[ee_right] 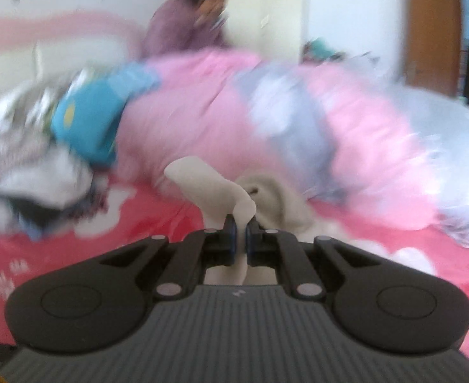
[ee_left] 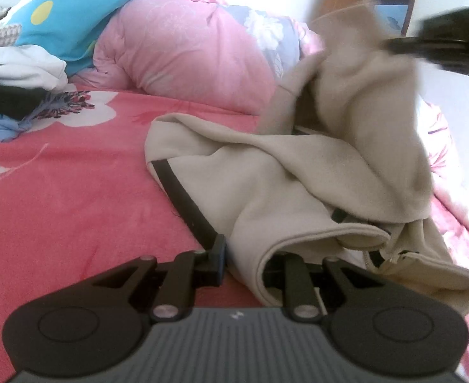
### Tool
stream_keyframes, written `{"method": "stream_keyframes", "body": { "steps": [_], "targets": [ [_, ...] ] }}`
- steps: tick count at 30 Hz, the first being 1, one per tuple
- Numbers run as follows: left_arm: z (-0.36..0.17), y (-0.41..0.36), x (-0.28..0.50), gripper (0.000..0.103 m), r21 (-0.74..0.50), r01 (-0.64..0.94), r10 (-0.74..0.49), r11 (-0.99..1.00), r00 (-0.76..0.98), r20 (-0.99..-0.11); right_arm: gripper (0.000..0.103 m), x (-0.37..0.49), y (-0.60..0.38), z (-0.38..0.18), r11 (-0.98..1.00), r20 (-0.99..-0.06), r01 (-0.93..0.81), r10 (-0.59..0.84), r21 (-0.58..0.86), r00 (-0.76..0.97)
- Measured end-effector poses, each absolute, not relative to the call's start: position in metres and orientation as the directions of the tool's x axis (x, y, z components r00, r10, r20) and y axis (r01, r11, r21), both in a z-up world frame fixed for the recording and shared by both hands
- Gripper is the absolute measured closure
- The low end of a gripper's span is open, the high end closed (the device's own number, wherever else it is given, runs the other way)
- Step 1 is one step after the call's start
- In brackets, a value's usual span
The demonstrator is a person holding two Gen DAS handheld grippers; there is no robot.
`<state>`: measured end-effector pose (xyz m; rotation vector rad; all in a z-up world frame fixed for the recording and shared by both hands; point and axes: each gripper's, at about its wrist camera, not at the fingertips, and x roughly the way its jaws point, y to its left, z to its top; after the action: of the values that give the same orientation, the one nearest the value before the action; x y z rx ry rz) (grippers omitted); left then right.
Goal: Fold clothes
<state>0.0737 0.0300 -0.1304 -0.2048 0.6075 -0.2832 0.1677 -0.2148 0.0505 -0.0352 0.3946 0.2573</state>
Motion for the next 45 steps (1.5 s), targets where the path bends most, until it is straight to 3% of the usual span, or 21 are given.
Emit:
{"method": "stream_keyframes", "body": {
  "steps": [5, 12, 16, 21, 23, 25, 27, 30, 34, 38, 44, 45],
  "targets": [
    [-0.13, 0.029, 0.074, 0.084, -0.264, 0.201, -0.316, 0.943, 0.786, -0.531, 0.099, 0.114, -0.294, 0.087, 0.992, -0.254, -0.108, 0.122, 0.066, 0.96],
    [-0.13, 0.029, 0.075, 0.084, -0.259, 0.2, -0.312, 0.945, 0.789, -0.53, 0.099, 0.047, -0.386, 0.096, 0.983, -0.179, 0.158, -0.14, 0.094, 0.974],
    [-0.13, 0.028, 0.075, 0.084, -0.256, 0.2, -0.311, 0.946, 0.79, -0.529, 0.098, 0.031, -0.423, 0.064, 0.948, -0.274, 0.305, -0.271, 0.088, 0.923],
    [-0.13, 0.029, 0.074, 0.084, -0.258, 0.201, -0.312, 0.945, 0.79, -0.528, 0.091, 0.043, -0.449, 0.004, 0.924, -0.496, 0.382, -0.315, 0.037, 0.809],
    [-0.13, 0.029, 0.074, 0.084, -0.26, 0.201, -0.313, 0.944, 0.79, -0.527, 0.075, 0.05, -0.454, -0.015, 0.906, -0.567, 0.419, -0.316, 0.056, 0.76],
    [-0.129, 0.029, 0.074, 0.083, -0.259, 0.201, -0.313, 0.945, 0.79, -0.528, 0.056, 0.053, -0.444, -0.023, 0.895, -0.556, 0.439, -0.325, 0.081, 0.765],
    [-0.129, 0.028, 0.074, 0.084, -0.255, 0.201, -0.31, 0.946, 0.79, -0.528, 0.044, 0.051, -0.432, -0.014, 0.904, -0.509, 0.419, -0.323, 0.083, 0.798],
    [-0.129, 0.026, 0.073, 0.084, -0.243, 0.201, -0.303, 0.949, 0.791, -0.531, 0.035, 0.048, -0.409, 0.004, 0.935, -0.427, 0.347, -0.286, 0.072, 0.858],
    [-0.129, 0.025, 0.073, 0.084, -0.235, 0.2, -0.298, 0.951, 0.792, -0.532, 0.023, 0.06, -0.362, 0.014, 0.992, -0.406, 0.037, 0.015, 0.121, 0.914],
    [-0.129, 0.025, 0.072, 0.084, -0.234, 0.2, -0.298, 0.951, 0.792, -0.532, 0.022, 0.083, -0.3, -0.001, 0.978, -0.448, -0.191, 0.209, 0.085, 0.87],
    [-0.129, 0.026, 0.073, 0.084, -0.236, 0.201, -0.299, 0.951, 0.793, -0.531, 0.025, 0.114, -0.231, -0.033, 0.953, -0.508, -0.298, 0.231, -0.053, 0.83],
    [-0.129, 0.025, 0.073, 0.084, -0.236, 0.201, -0.299, 0.951, 0.793, -0.531, 0.037, 0.115, -0.222, -0.036, 0.95, -0.518, -0.305, 0.225, -0.074, 0.825]
  ]
}}
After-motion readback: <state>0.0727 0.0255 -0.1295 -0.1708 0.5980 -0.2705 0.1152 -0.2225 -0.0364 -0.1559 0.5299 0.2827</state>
